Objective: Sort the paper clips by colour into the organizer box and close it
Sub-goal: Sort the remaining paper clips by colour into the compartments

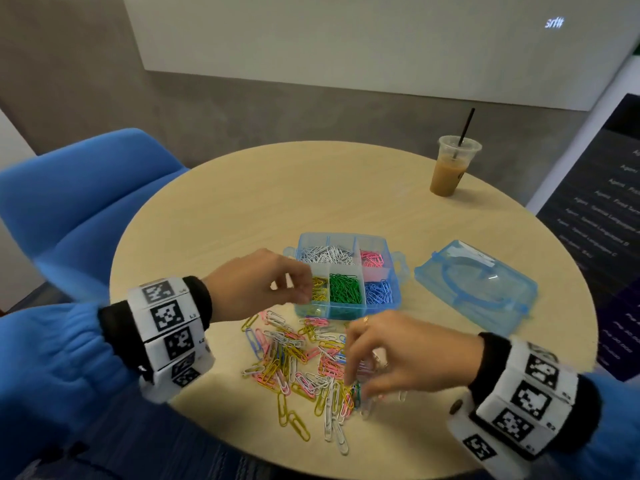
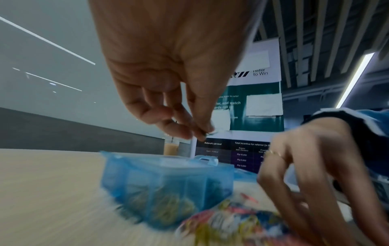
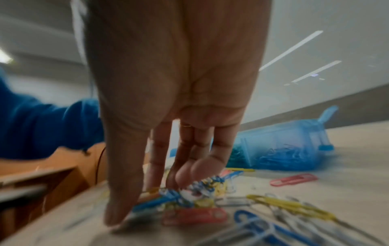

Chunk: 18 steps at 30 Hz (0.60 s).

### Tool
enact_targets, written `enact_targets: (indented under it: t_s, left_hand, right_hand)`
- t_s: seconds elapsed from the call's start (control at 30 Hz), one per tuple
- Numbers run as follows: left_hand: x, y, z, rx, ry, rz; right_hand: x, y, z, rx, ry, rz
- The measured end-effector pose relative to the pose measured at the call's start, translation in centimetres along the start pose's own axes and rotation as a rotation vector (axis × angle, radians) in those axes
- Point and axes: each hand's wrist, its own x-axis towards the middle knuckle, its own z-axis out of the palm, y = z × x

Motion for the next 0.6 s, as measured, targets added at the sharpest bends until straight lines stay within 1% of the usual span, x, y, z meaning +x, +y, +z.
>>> enact_targets:
  t_s: [0.07,0.13,0.2,0.3,0.37,0.53,0.6]
  left_hand:
    - [1.5,1.2,0.1,-0.053,0.094,0.005]
    - [3.2,2.0,0.3,-0.084,0.169,-0.009]
    - [4.6,2.7,0.5,-0.091,0.204,-0.03]
    - [5.8,3.1,0.9,-0.016,0.195,-0.072]
    - [5.8,3.1,1.2,0.032,0.171,-0.075]
    - [4.2,3.2,2.3,0.082,0.056,-0.038]
    - [3.3,3.2,2.4,0.106,0.069,-0.038]
  right_hand:
    - [0.7,-0.2,1.0,-0.076,-0.081,-0.041]
    - [1.0,-0.2,1.3,-0.137,-0.088,-0.035]
    - [1.1,-0.1,1.3,-0.181,-0.07,-0.035]
    - [0.9,-0.1,1.2,-0.192,-0.05,-0.039]
    - [0.7,-0.2,1.3,-0.202,-0.04,-0.038]
    - [0.0,0.2,2.2,-0.242,-0.077,0.017]
    - [-0.1,0.4,2.3,-0.219,-0.075,0.028]
